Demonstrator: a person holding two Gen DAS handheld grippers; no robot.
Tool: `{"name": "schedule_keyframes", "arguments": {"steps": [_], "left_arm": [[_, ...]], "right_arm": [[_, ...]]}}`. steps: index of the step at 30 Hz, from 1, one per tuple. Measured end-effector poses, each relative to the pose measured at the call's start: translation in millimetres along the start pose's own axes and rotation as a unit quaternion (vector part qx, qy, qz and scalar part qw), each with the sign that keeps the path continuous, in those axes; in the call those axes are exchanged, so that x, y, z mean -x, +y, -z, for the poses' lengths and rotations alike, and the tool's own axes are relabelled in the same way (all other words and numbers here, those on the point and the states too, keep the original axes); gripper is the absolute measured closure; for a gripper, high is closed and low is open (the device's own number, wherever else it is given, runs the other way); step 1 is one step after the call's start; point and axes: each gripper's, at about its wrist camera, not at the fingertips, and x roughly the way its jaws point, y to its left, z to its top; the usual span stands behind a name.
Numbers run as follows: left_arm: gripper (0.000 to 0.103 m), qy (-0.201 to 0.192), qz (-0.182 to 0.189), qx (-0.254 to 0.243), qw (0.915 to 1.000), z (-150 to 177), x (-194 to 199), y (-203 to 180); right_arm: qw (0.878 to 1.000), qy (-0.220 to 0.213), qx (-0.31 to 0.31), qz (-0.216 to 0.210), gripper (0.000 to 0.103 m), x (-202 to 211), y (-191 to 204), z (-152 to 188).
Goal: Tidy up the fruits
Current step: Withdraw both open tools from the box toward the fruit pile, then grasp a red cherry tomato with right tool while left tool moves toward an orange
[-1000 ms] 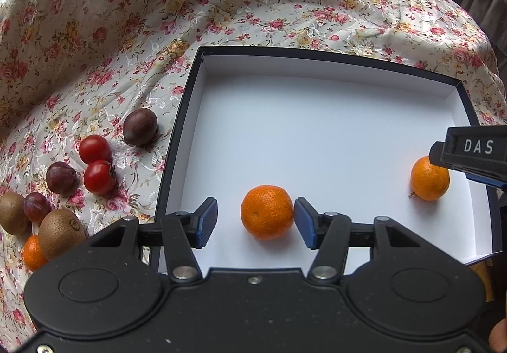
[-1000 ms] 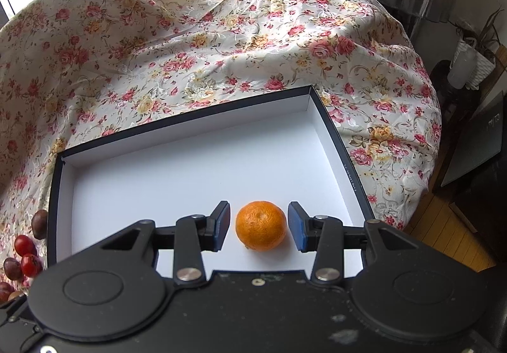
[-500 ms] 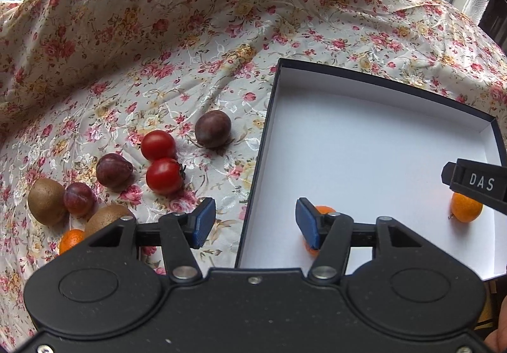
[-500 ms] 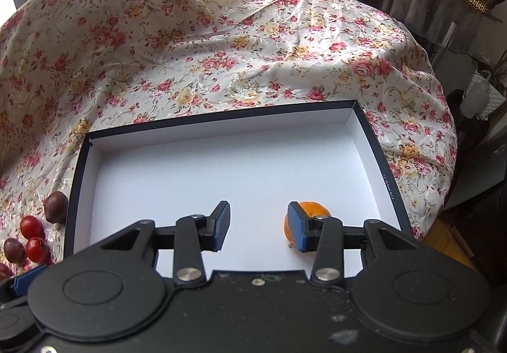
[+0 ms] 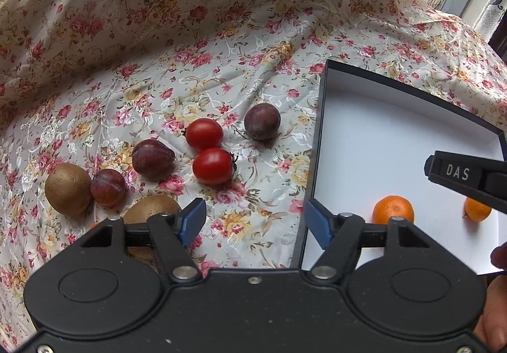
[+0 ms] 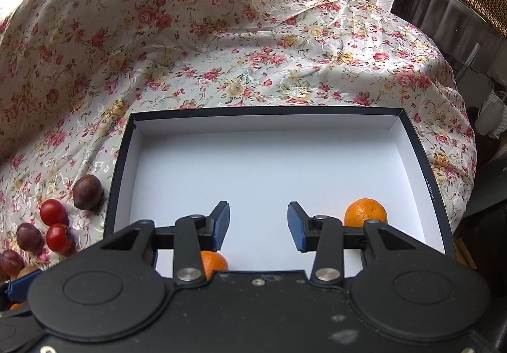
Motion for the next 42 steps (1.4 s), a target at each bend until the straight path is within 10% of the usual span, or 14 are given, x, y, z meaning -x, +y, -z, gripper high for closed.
{"name": "schedule_keyframes", "arguments": {"steps": [6, 19, 30, 42], "left_arm": [[0.031, -0.034, -0.006, 0.037, 0.9987, -6.5, 13.9, 32.2], [0.031, -0.030, -0.156, 0.144, 0.9767, -5.2, 7.5, 135.2], [0.030, -0.003, -0.183, 0.221, 0.9579, 6.6, 1.5, 186.7], [0.032, 0.017, -0.152, 0.254, 0.9550, 8.7, 3.0, 212.2]], "right_arm": [[1.000, -0.026, 0.011, -0.008, 0.060, 9.1, 22.5, 3.2], [0.995, -0.021, 0.081, -0.056, 0.060, 20.1, 83.4, 14.0], [0.981, -0.010, 0.065, -0.180, 0.060, 39.2, 120.0, 14.4], [0.977, 0.021, 0.130, -0.168, 0.062, 27.0, 158.1, 21.1]]}}
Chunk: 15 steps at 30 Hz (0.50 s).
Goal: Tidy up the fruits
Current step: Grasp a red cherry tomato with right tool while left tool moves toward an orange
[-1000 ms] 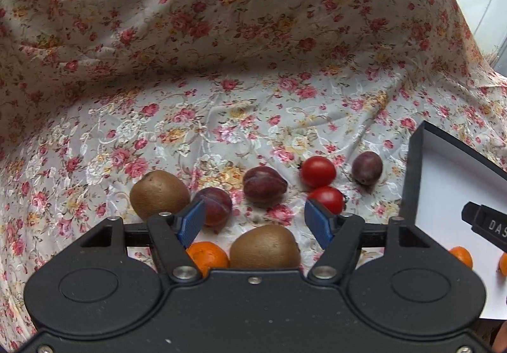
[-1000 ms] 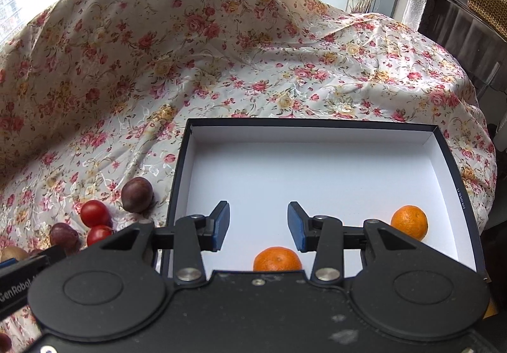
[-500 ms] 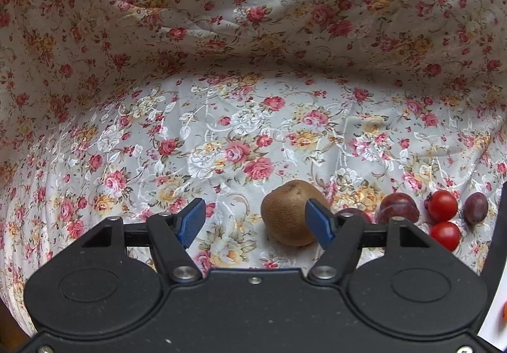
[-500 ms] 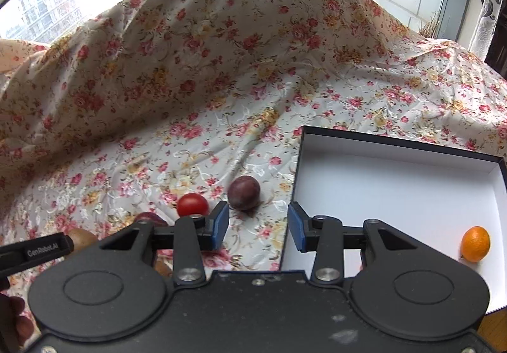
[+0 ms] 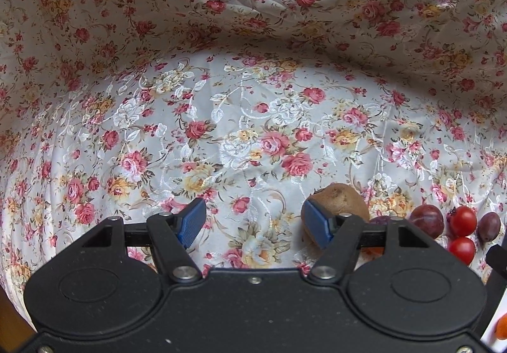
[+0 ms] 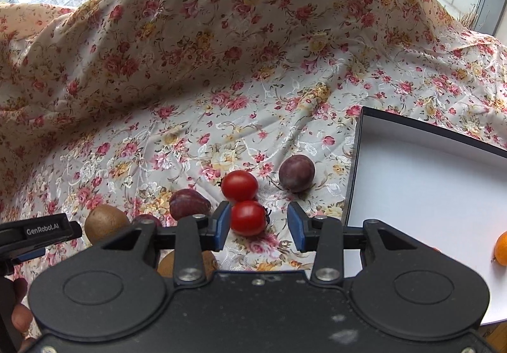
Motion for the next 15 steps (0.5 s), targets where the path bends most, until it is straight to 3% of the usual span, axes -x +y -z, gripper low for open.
{"name": "schedule_keyframes", "arguments": {"steps": [7, 15], "left_arm": [[0.035, 0.009, 0.006, 0.023, 0.9997, -2.9, -2.6, 6.3], [0.035, 0.012, 0.005, 0.014, 0.9998, -0.8, -4.2, 4.5]], "right_arm": [[0.999, 0.017, -0.037, -0.010, 0.064, -19.5, -7.3, -19.4], [0.996, 0.062, -0.057, -0.017, 0.064, -42.2, -13.1, -13.7]]}}
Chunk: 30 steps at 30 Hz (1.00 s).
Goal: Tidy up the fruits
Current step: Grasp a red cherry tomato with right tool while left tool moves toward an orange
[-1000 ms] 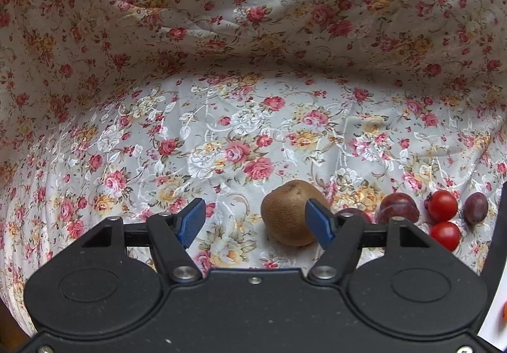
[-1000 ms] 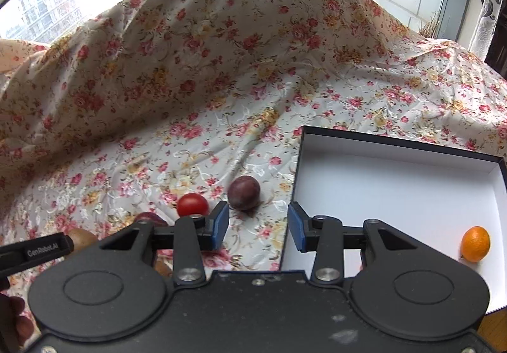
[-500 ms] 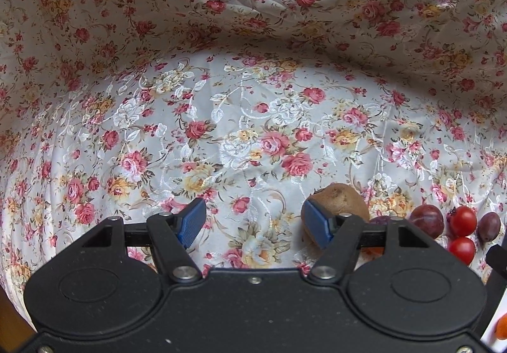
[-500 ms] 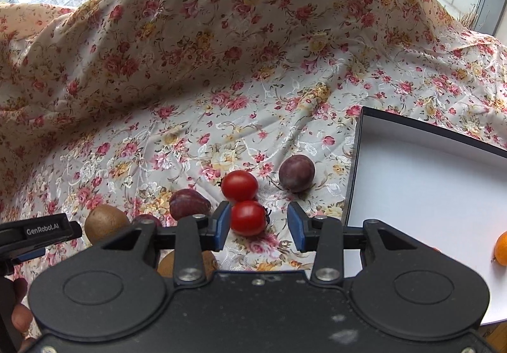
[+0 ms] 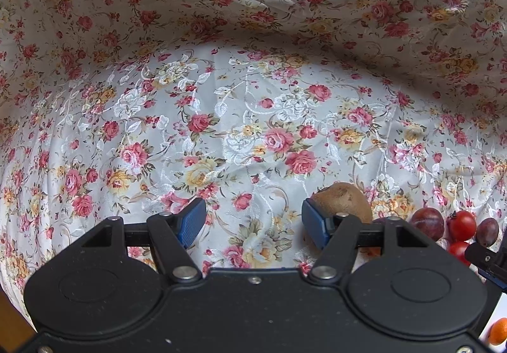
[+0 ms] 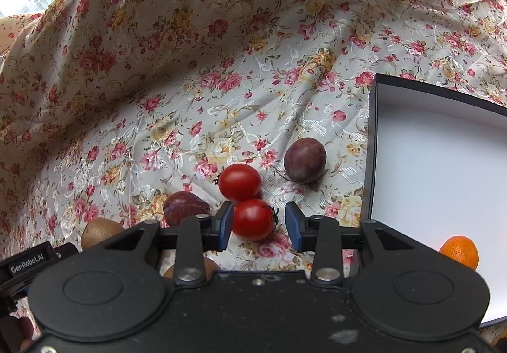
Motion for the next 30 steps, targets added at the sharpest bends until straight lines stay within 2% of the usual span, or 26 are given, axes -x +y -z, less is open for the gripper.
{"name": "schedule_keyframes", "arguments": {"steps": [13, 21, 25, 30], "left_arm": [[0.034, -0.003, 0.019, -0.019, 0.9996, 2.5, 0.1, 4.1], [0.034, -0.004, 0.035, -0.018, 0.9992, 1.8, 1.5, 7.8], [0.034, -0.007, 0.043, -0.019, 0.9989, 1.5, 3.4, 6.7], [0.034, -0.008, 0.056, -0.032, 0.9979, 5.1, 7.8, -4.3]], "right_arm": [[0.999, 0.026, 0.019, 0.028, 0.062, -29.0, 21.1, 8.5], [0.999, 0.019, 0.008, 0.031, 0.065, -31.2, 19.9, 7.9], [1.000, 0.005, 0.002, 0.014, 0.066, -20.4, 15.9, 6.1], [0.999, -0.039, -0.004, 0.001, 0.066, 2.6, 11.9, 3.7]]}}
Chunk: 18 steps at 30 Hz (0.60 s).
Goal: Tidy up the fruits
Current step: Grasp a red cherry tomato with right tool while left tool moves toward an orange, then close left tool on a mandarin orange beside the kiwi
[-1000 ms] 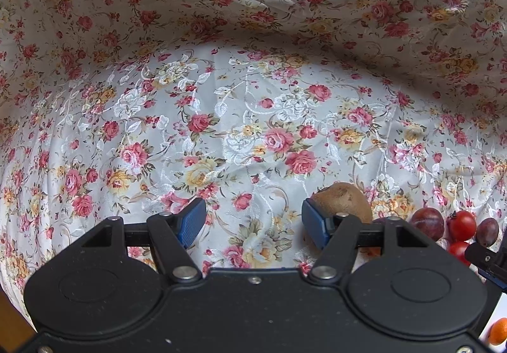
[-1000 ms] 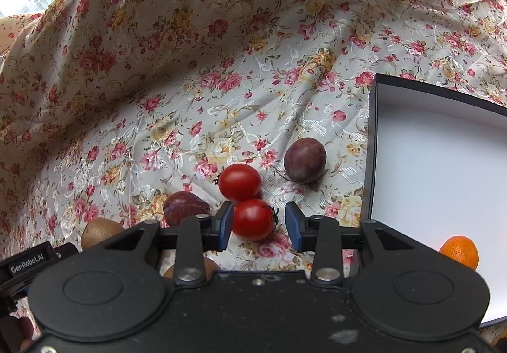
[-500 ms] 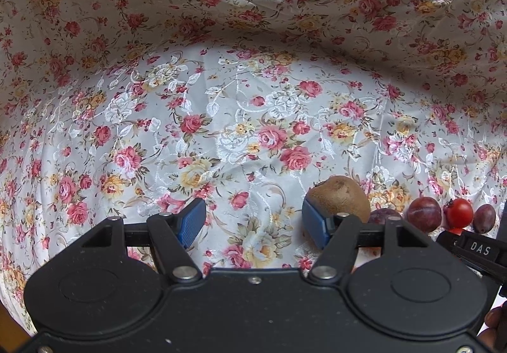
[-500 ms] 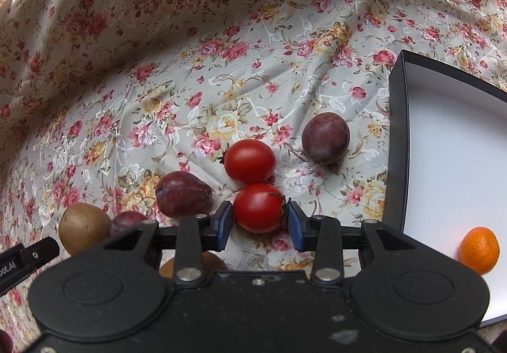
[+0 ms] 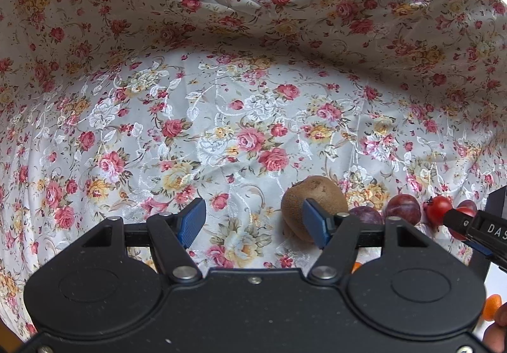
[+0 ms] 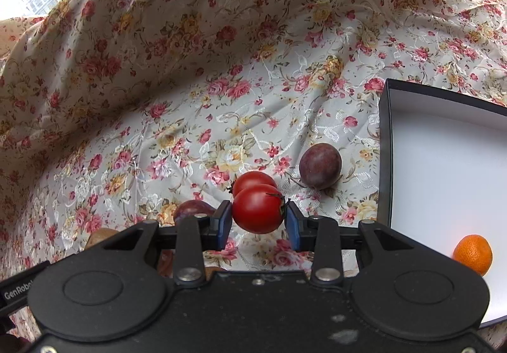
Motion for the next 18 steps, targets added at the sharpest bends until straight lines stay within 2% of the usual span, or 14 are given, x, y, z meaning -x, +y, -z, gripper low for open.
{"name": "schedule_keyframes", "arguments": {"steps": [3, 10, 13, 18], "left_arm": [[0.034, 0.005, 0.022, -0.009, 0.9997, 3.1, 1.9, -11.5], [0.034, 0.018, 0.039, -0.033, 0.9985, 11.3, 3.1, -38.2], [0.034, 0.039, 0.046, -0.025, 0.9979, 16.0, -0.6, -43.1], [0.034, 0.072, 0.043, -0.019, 0.9963, 25.2, -11.0, -50.2]], "right_arm": [[1.000, -0.028, 0.010, -0.005, 0.066, 13.9, 1.5, -0.6], [0.996, -0.080, 0.030, -0.005, 0.065, 37.3, -0.4, 1.6], [0.996, -0.085, 0.038, 0.001, 0.065, 40.1, -2.9, 1.1], [0.998, -0.061, 0.023, -0.017, 0.065, 36.6, -11.6, -2.2]]}}
